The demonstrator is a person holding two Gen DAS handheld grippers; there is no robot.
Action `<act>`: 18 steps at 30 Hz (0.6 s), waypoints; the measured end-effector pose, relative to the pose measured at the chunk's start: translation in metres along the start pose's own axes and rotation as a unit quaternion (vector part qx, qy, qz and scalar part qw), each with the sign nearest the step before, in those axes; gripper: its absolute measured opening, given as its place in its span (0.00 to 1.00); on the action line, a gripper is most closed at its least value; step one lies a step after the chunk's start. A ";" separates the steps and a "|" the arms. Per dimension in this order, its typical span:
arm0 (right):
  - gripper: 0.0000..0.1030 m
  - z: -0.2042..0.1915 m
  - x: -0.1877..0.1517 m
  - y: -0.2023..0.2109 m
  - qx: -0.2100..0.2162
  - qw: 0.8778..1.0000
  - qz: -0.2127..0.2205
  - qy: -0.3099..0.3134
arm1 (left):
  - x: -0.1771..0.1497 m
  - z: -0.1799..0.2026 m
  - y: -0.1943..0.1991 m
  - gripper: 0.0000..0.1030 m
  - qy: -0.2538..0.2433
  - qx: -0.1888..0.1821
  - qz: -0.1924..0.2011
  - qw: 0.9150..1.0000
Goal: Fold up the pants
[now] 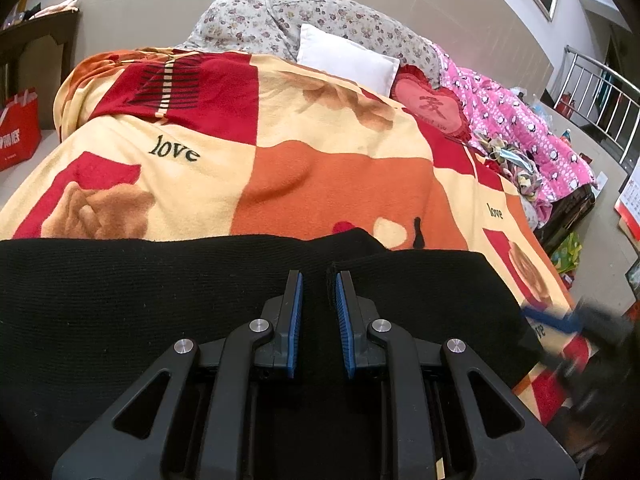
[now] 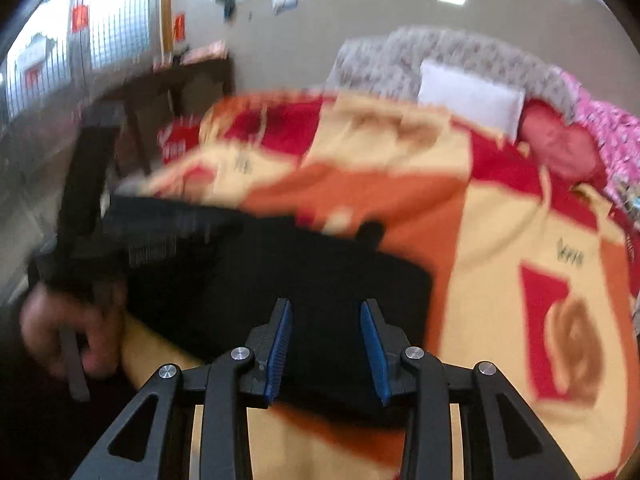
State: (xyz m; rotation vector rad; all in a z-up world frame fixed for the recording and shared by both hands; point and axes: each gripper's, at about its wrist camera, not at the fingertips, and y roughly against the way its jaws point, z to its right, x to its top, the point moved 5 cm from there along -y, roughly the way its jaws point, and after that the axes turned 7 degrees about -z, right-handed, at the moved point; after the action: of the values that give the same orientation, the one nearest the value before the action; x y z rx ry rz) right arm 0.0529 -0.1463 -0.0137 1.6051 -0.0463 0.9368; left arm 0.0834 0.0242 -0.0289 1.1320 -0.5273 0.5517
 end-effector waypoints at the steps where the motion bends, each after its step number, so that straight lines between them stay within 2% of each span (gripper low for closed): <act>1: 0.35 -0.004 -0.005 -0.004 -0.020 1.000 0.015 0.011 | 0.000 0.000 0.000 0.16 0.000 0.000 0.000 1.000; 3: 0.36 -0.004 -0.011 -0.001 -0.026 0.999 0.037 0.001 | 0.000 0.000 0.000 0.16 -0.001 0.002 0.000 1.000; 6: 0.36 0.003 -0.002 -0.003 0.005 0.999 0.027 -0.020 | 0.000 0.000 0.000 0.16 -0.002 0.002 0.001 1.000; 7: 0.36 0.006 0.004 0.001 0.014 0.999 0.037 -0.019 | 0.000 0.000 0.000 0.16 -0.001 0.001 0.000 1.000; 8: 0.36 0.010 0.006 0.012 0.007 0.998 0.059 -0.019 | 0.000 0.001 0.000 0.16 -0.002 0.003 0.000 1.000; 10: 0.36 0.022 0.011 0.031 -0.035 0.992 0.121 -0.025 | 0.000 0.000 0.001 0.17 0.000 0.001 -0.001 1.000; 12: 0.36 0.036 0.012 0.036 -0.070 0.983 0.165 -0.034 | 0.001 -0.001 0.008 0.18 0.009 -0.004 -0.002 1.000; 13: 0.36 0.043 0.008 0.034 -0.088 0.979 0.175 -0.050 | 0.000 0.000 0.018 0.18 0.014 -0.013 0.001 1.000; 15: 0.36 0.060 0.000 0.024 -0.097 0.979 0.152 -0.093 | -0.004 0.003 0.047 0.18 0.023 -0.042 0.017 0.999; 17: 0.36 0.070 0.000 0.030 -0.068 0.976 0.171 -0.119 | -0.013 0.004 0.079 0.25 0.025 -0.063 0.032 0.997; 18: 0.36 0.074 0.000 0.030 -0.062 0.975 0.175 -0.126 | -0.020 0.000 0.096 0.35 0.029 -0.068 0.041 0.996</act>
State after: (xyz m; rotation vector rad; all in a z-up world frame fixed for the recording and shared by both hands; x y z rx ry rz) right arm 0.0771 -0.2174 0.0135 1.6182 -0.5689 0.9683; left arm 0.0056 0.0524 0.0245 0.9653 -0.5544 0.6078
